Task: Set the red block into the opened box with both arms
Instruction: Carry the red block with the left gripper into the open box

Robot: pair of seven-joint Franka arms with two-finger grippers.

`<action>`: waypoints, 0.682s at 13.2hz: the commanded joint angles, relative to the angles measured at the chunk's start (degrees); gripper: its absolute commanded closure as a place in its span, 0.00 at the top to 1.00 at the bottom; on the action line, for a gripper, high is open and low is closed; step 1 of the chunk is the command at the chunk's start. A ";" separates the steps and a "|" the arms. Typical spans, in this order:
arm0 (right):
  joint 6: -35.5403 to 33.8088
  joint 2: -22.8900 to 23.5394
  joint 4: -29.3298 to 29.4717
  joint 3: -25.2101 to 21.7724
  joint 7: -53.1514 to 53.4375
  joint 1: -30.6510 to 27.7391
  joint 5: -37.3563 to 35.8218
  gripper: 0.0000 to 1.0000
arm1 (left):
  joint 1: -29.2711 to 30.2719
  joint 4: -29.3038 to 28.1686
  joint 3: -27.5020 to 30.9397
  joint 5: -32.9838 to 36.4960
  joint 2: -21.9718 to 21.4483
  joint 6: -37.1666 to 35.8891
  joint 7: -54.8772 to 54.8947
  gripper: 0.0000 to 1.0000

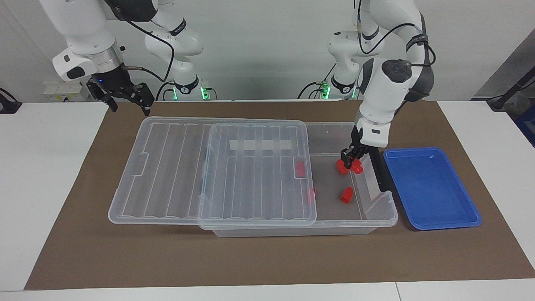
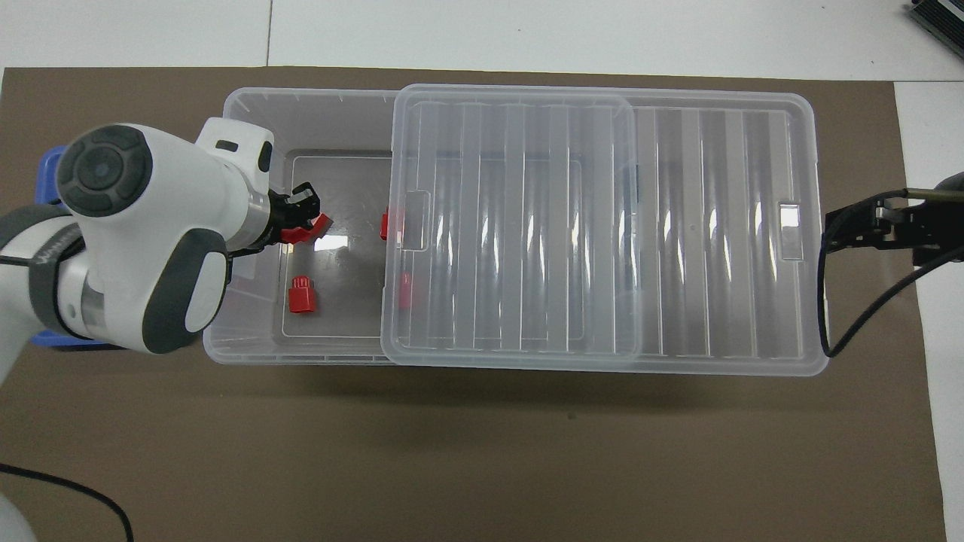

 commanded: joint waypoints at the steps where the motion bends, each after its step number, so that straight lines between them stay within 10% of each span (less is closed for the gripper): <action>1: -0.67 -0.55 -0.10 0.36 0.58 -0.47 0.43 1.00 | -2.04 -5.42 0.83 0.80 -2.72 4.69 -0.58 0.03; 9: -0.32 -1.60 -2.03 0.45 0.67 0.14 0.17 0.98 | -5.47 -11.73 0.92 4.14 3.08 13.81 -1.72 0.03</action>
